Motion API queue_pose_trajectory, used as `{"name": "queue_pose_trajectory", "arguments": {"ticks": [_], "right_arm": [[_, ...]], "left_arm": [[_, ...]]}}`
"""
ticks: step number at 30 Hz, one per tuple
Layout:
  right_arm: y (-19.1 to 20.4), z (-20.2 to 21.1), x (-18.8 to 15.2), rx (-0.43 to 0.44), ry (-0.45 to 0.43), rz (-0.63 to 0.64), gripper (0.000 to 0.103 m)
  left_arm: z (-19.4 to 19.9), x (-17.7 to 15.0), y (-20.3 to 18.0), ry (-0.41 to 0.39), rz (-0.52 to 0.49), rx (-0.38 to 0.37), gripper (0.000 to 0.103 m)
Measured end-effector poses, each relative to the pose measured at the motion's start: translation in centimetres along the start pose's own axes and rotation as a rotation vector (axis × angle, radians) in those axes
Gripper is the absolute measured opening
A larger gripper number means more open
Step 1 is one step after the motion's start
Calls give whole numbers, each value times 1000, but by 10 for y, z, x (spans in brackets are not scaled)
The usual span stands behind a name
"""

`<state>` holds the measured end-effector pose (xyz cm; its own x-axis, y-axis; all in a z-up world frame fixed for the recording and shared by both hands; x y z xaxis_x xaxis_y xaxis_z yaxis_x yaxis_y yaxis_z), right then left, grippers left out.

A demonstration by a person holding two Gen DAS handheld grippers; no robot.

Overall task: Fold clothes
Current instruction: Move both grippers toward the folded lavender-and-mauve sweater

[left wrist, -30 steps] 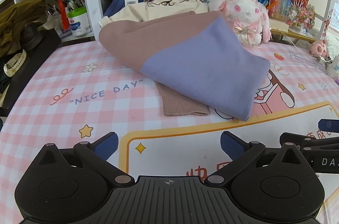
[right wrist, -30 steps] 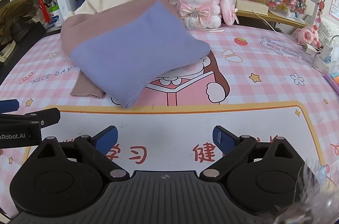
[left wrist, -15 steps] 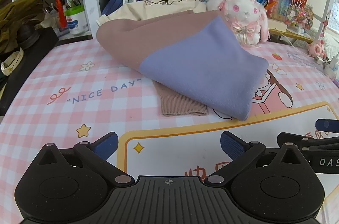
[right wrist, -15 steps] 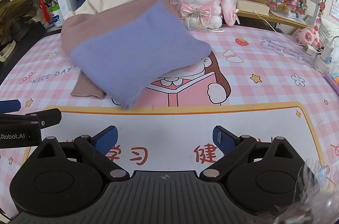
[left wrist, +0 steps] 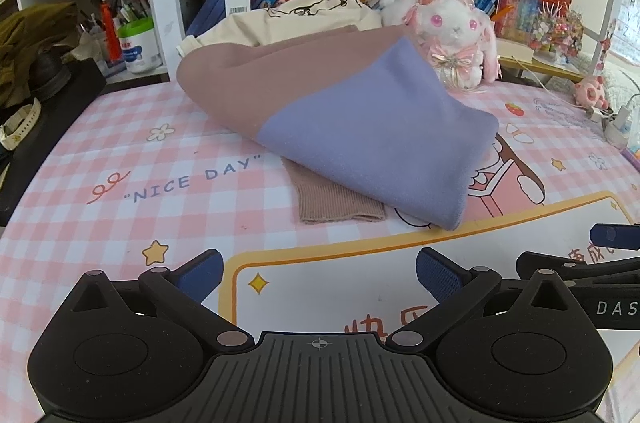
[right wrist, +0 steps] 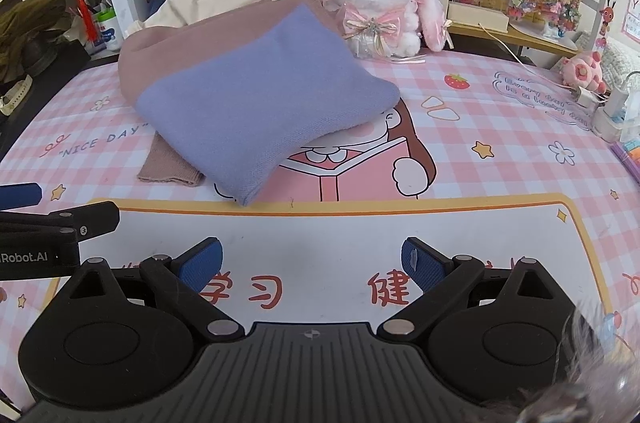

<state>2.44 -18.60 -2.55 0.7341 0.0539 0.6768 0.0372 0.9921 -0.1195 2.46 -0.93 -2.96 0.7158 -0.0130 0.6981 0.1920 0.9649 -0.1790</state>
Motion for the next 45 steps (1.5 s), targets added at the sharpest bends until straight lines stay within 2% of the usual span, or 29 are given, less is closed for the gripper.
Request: {"name": "queue_pose_trajectory", "arguments": {"ticks": [11, 20, 35, 45], "right_arm": [[4, 4, -1, -7, -3, 3, 97], [11, 8, -2, -4, -2, 18, 97], [22, 8, -2, -3, 11, 51, 97], [19, 0, 0, 31, 22, 42, 97]], "left_arm": [[3, -2, 0, -12, -20, -14, 103], [8, -4, 8, -37, 6, -27, 103], [6, -9, 14, -10, 5, -50, 103], [7, -7, 6, -10, -17, -5, 103]]}}
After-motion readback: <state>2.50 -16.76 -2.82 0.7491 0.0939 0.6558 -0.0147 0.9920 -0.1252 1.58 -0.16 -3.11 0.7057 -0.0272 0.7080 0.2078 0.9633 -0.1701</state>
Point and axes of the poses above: each gripper's, at about its wrist camera, not at the fingertips, and z roughly against the way its jaws point, y to its left, x to its top, the point moved 3 cm from there along -z, roughly the way its jaws point, and after that the axes turned 14 degrees about -x, right-handed, at the moved point
